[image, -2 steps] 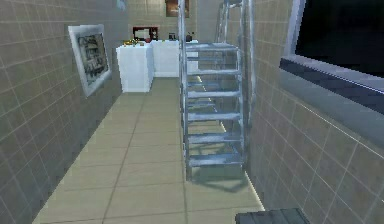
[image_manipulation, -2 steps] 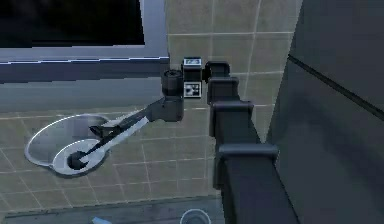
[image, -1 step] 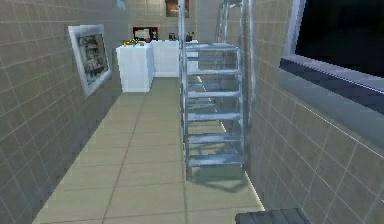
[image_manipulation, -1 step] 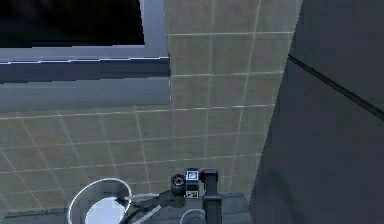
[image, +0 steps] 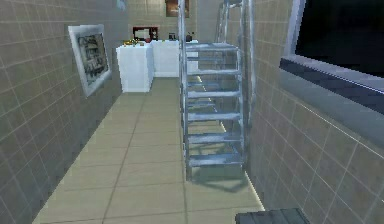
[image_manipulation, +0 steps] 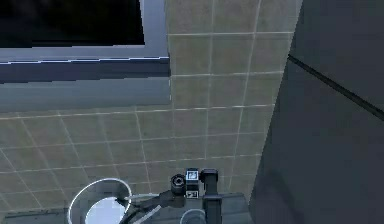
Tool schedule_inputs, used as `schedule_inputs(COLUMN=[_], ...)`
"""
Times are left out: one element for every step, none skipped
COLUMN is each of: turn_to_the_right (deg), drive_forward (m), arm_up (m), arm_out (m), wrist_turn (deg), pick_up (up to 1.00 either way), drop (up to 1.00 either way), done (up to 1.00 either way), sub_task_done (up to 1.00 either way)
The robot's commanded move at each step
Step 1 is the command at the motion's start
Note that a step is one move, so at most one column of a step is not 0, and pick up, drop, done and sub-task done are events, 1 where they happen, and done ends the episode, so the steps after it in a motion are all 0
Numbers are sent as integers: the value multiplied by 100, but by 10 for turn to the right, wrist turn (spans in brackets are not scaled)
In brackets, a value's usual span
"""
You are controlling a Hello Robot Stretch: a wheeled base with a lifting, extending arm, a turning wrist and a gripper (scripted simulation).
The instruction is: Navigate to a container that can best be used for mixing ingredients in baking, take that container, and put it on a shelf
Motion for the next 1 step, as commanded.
schedule_inputs(turn_to_the_right=[0], drive_forward=[0], arm_up=[0], arm_out=[0], wrist_turn=[0], pick_up=[0], drop=[100], done=[0], sub_task_done=[0])
